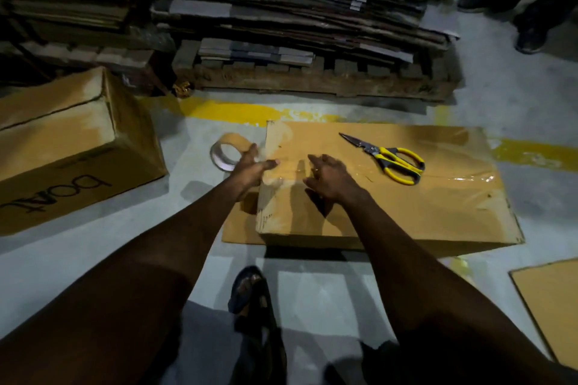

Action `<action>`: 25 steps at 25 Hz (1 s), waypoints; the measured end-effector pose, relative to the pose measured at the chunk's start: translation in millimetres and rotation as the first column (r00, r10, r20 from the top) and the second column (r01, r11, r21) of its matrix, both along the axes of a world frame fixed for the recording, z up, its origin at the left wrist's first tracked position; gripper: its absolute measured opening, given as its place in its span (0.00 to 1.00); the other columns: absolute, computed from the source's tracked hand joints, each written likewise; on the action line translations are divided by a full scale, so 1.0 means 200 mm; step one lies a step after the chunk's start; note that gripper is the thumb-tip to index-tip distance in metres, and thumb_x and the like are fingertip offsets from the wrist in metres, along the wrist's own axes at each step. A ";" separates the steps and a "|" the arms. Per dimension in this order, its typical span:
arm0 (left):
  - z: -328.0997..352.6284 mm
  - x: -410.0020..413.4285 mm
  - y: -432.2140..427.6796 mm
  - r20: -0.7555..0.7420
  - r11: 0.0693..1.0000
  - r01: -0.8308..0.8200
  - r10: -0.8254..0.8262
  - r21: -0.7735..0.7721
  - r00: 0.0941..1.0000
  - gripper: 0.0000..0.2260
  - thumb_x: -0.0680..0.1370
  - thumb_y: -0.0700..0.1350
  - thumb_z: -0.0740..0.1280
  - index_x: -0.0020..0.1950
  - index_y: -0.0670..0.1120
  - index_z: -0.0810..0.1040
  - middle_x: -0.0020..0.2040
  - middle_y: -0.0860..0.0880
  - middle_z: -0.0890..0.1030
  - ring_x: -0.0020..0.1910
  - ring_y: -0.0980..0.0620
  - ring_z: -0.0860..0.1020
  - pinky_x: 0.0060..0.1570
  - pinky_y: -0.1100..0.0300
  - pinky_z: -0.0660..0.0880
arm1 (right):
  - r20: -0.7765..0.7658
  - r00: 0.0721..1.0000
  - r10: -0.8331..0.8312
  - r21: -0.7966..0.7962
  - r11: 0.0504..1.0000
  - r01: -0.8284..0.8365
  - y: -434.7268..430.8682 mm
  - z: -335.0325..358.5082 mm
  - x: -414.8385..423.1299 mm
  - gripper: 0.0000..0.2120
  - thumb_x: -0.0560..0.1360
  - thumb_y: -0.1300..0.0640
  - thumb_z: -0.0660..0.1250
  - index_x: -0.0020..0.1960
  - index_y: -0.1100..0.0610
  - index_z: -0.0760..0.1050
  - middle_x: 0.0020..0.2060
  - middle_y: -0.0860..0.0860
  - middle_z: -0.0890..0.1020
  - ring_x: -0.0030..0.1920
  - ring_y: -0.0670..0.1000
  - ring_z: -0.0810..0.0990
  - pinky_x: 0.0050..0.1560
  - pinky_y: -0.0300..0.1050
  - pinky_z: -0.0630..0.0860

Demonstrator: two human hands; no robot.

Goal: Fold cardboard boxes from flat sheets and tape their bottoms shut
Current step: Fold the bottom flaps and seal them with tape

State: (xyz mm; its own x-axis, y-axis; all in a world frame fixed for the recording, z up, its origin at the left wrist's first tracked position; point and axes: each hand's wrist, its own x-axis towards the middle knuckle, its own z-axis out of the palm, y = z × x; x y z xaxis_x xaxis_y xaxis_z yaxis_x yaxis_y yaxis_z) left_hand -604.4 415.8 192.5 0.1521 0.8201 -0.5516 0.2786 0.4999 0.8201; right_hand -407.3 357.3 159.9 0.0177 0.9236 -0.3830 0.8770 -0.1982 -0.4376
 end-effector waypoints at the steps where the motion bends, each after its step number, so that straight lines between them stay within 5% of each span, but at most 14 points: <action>1: 0.01 -0.03 0.00 0.100 0.993 -0.098 0.103 -0.060 0.990 0.34 0.78 0.41 0.67 0.79 0.49 0.52 0.69 0.46 0.71 0.60 0.45 0.75 0.44 0.55 0.78 | 0.036 0.999 0.030 -0.020 0.999 -0.029 -0.04 -0.01 0.00 0.32 0.80 0.44 0.61 0.79 0.50 0.53 0.78 0.56 0.57 0.77 0.60 0.55 0.73 0.64 0.59; 5: -0.01 -0.13 -0.02 0.045 0.983 -0.162 0.166 -0.091 0.985 0.31 0.77 0.47 0.69 0.77 0.51 0.59 0.69 0.48 0.72 0.59 0.46 0.77 0.51 0.50 0.76 | 0.065 0.998 -0.002 0.038 0.999 0.000 -0.17 0.00 0.01 0.30 0.81 0.45 0.59 0.79 0.53 0.55 0.77 0.58 0.58 0.76 0.61 0.56 0.72 0.63 0.60; 9: 0.25 -0.07 -0.13 0.101 0.994 -0.058 0.049 0.089 0.994 0.25 0.77 0.47 0.69 0.72 0.53 0.66 0.64 0.51 0.75 0.53 0.49 0.78 0.41 0.59 0.72 | -0.212 0.963 -0.166 -0.005 0.986 0.169 -0.18 0.18 -0.04 0.32 0.80 0.43 0.60 0.79 0.53 0.55 0.77 0.59 0.60 0.76 0.61 0.59 0.72 0.57 0.62; 10: 0.34 -0.08 -0.19 0.123 0.993 -0.015 0.001 0.114 0.992 0.24 0.77 0.46 0.69 0.72 0.54 0.66 0.62 0.52 0.76 0.54 0.50 0.78 0.41 0.58 0.71 | -0.394 0.869 -0.299 -0.067 0.952 0.298 -0.17 0.29 -0.08 0.31 0.81 0.45 0.61 0.79 0.51 0.55 0.77 0.57 0.60 0.75 0.60 0.61 0.71 0.55 0.63; 13: 0.54 -0.21 -0.37 0.228 0.984 0.111 -0.142 0.140 0.963 0.24 0.77 0.43 0.69 0.71 0.55 0.66 0.54 0.51 0.80 0.49 0.52 0.78 0.44 0.57 0.72 | -0.802 0.314 -0.508 -0.377 0.839 0.393 -0.20 0.59 -0.18 0.25 0.81 0.52 0.59 0.77 0.46 0.59 0.69 0.55 0.72 0.62 0.60 0.76 0.60 0.61 0.72; 14: 0.59 -0.27 -0.44 0.262 0.977 0.159 -0.193 0.144 0.946 0.25 0.76 0.43 0.70 0.70 0.56 0.67 0.51 0.49 0.81 0.47 0.51 0.78 0.44 0.56 0.74 | -0.858 0.211 -0.468 -0.395 0.865 0.310 -0.24 0.67 -0.21 0.24 0.81 0.56 0.58 0.76 0.47 0.62 0.59 0.55 0.78 0.52 0.58 0.80 0.53 0.59 0.75; 16: 0.68 -0.38 -0.57 0.297 0.956 0.247 -0.284 0.156 0.912 0.25 0.72 0.44 0.71 0.68 0.54 0.70 0.46 0.47 0.83 0.44 0.49 0.79 0.42 0.55 0.76 | -0.927 0.165 -0.337 -0.316 0.939 0.138 -0.32 0.79 -0.25 0.24 0.80 0.63 0.56 0.75 0.52 0.64 0.41 0.52 0.80 0.39 0.52 0.80 0.42 0.50 0.75; 20: 0.82 -0.56 -0.59 0.148 0.904 0.404 -0.423 0.141 0.894 0.19 0.76 0.37 0.69 0.64 0.51 0.72 0.40 0.46 0.82 0.39 0.51 0.79 0.41 0.57 0.73 | -0.923 0.323 -0.209 -0.243 0.967 -0.070 -0.42 0.87 -0.31 0.24 0.72 0.68 0.66 0.68 0.59 0.72 0.55 0.58 0.77 0.52 0.57 0.79 0.50 0.52 0.77; 22: 0.84 -0.58 -0.49 -0.138 0.844 0.531 -0.519 0.074 0.844 0.14 0.77 0.38 0.68 0.60 0.49 0.73 0.44 0.43 0.80 0.39 0.51 0.77 0.36 0.60 0.70 | -0.796 0.601 -0.071 -0.105 0.994 -0.022 -0.41 0.86 -0.36 0.20 0.71 0.70 0.70 0.62 0.62 0.75 0.55 0.59 0.77 0.53 0.55 0.78 0.52 0.53 0.76; 25: 0.80 -0.53 -0.36 -0.590 0.772 0.628 -0.551 -0.092 0.590 0.09 0.77 0.40 0.67 0.56 0.38 0.78 0.42 0.42 0.79 0.34 0.50 0.75 0.22 0.68 0.66 | -0.336 0.921 0.197 0.214 0.968 -0.129 -0.34 0.87 -0.48 0.23 0.67 0.63 0.76 0.60 0.59 0.75 0.53 0.56 0.76 0.52 0.54 0.75 0.50 0.50 0.74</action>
State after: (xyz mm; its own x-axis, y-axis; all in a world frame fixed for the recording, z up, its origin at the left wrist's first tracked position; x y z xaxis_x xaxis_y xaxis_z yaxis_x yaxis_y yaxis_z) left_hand -710.0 343.4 351.9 0.3258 0.7240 -0.6080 0.8939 -0.0265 0.4474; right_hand -503.3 290.2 333.4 -0.2441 0.9566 -0.1594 0.6723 0.0485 -0.7387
